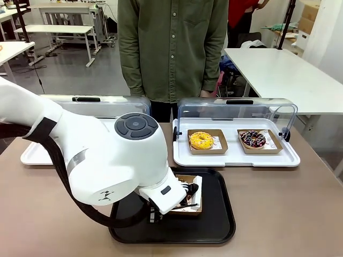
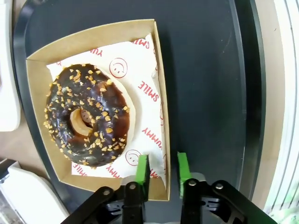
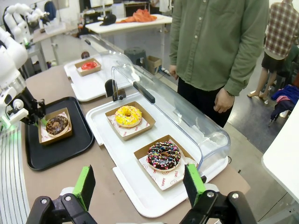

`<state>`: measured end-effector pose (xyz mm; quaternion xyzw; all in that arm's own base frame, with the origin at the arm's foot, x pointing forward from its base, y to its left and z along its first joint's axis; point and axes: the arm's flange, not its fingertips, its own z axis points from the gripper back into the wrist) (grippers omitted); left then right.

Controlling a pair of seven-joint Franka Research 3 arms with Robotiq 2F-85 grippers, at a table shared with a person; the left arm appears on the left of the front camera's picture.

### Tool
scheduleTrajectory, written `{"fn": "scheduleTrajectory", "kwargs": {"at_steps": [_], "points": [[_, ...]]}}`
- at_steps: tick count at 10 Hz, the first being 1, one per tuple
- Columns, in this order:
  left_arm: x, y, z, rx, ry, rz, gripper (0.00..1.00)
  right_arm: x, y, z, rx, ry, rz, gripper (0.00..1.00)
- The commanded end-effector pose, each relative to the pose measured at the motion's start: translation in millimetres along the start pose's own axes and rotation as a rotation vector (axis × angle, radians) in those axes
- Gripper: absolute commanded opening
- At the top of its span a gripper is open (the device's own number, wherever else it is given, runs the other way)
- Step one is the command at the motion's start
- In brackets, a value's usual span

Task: Move the second donut from the left to the tray.
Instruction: Pick up the Paper togo box containing the Donut indicated by the person and place it on the Handle tray.

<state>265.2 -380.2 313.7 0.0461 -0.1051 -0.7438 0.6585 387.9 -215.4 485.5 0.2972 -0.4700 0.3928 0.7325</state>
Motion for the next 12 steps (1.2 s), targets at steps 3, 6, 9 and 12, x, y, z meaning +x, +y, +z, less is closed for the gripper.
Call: {"fn": "scheduleTrajectory", "kwargs": {"at_steps": [3, 6, 9, 12], "points": [[-6, 0, 41, 0.043, -0.023, 0.015, 0.92, 2, 0, 0, 0.002, -0.008, 0.006, 1.00], [-8, -7, 68, 0.074, -0.031, 0.010, 1.00, 2, 0, 0, 0.002, -0.008, 0.006, 1.00], [-19, -5, 77, -0.017, -0.039, -0.001, 1.00, 2, 0, 0, 0.002, -0.008, 0.006, 1.00], [-2, -7, 69, 0.080, -0.028, 0.029, 1.00, 2, 0, 0, 0.002, -0.008, 0.006, 1.00]]}}
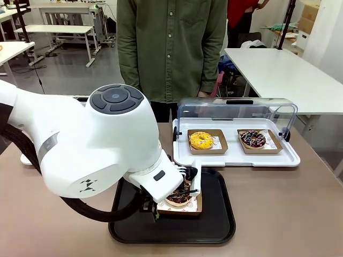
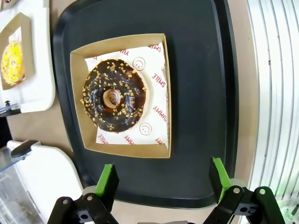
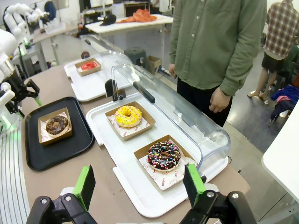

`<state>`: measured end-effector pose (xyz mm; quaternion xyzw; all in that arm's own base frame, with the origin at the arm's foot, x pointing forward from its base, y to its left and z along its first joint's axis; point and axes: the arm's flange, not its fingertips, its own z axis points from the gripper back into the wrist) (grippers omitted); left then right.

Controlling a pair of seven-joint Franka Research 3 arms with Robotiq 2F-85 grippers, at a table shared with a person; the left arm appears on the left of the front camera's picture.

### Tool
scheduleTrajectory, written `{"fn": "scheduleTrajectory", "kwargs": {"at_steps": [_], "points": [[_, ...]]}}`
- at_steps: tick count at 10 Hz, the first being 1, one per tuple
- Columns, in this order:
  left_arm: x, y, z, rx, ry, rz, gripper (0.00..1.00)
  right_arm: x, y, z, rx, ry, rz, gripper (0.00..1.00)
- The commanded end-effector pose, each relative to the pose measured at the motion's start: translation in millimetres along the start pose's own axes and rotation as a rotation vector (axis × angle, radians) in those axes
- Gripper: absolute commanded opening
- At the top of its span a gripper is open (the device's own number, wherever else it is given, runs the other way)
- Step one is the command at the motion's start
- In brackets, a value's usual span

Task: Move the second donut from the left to the tray.
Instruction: Pick up the Paper togo box containing the Donut indicated by the person and place it on the Handle tray.

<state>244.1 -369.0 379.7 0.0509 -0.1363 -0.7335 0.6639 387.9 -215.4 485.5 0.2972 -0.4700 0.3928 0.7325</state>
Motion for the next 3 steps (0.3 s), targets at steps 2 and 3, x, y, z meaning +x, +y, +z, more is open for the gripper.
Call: {"fn": "scheduleTrajectory", "kwargs": {"at_steps": [2, 3], "points": [[2.2, 0.3, -0.5, 0.026, 0.004, 0.005, 1.00, 1.9, 0.1, 0.1, 0.002, -0.008, 0.006, 1.00], [2.2, 0.3, -0.5, 0.026, 0.004, 0.005, 1.00, 1.9, 0.1, 0.1, 0.002, -0.008, 0.006, 1.00]]}}
